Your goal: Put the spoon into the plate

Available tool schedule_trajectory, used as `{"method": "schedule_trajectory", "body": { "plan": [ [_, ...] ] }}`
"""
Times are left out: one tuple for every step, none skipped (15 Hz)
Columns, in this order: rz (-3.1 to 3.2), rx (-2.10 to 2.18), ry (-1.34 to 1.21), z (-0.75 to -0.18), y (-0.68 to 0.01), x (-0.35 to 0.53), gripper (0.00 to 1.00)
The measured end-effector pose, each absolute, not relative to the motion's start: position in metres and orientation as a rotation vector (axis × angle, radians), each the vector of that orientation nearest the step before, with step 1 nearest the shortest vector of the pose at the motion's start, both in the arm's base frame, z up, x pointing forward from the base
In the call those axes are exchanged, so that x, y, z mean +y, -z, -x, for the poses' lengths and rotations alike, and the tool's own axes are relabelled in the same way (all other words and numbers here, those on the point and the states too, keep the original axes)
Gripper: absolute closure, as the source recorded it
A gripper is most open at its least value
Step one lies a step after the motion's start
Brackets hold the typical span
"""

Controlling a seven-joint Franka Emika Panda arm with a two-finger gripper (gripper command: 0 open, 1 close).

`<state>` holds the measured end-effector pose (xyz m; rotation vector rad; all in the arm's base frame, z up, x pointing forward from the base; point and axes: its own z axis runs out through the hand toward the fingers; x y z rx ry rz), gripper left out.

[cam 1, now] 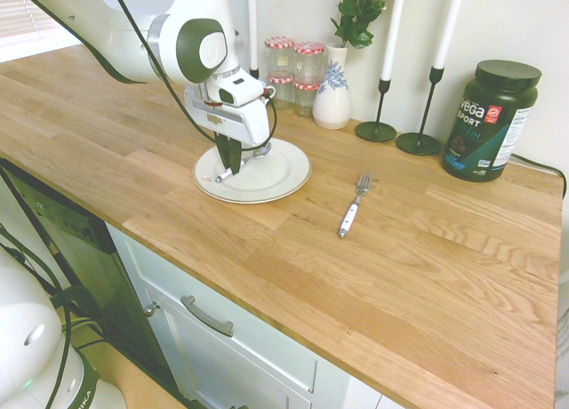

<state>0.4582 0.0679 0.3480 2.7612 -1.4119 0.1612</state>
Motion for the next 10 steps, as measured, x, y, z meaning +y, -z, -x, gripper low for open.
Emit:
{"method": "schedule_trajectory", "body": {
  "plan": [
    [-2.760,-1.413,-0.159,-0.4582,-0.3472,0.0679,0.00],
    [-2.759,-1.414,-0.157,-0.4582,-0.3465,0.0681,0.00],
    [-2.759,-1.413,-0.154,-0.4583,-0.3457,0.0684,0.00],
    [-2.758,-1.413,-0.154,-0.4584,-0.3453,0.0688,0.00],
    [-2.759,-1.411,-0.154,-0.4584,-0.3452,0.0696,0.00],
    [-2.760,-1.408,-0.153,-0.4582,-0.3451,0.0708,0.00],
    [-2.762,-1.405,-0.154,-0.4580,-0.3451,0.0721,0.00],
    [-2.763,-1.404,-0.155,-0.4581,-0.3454,0.0731,0.00],
    [-2.764,-1.404,-0.159,-0.4589,-0.3466,0.0739,0.00],
    [-2.767,-1.404,-0.167,-0.4604,-0.3491,0.0749,0.00]
  ]
}}
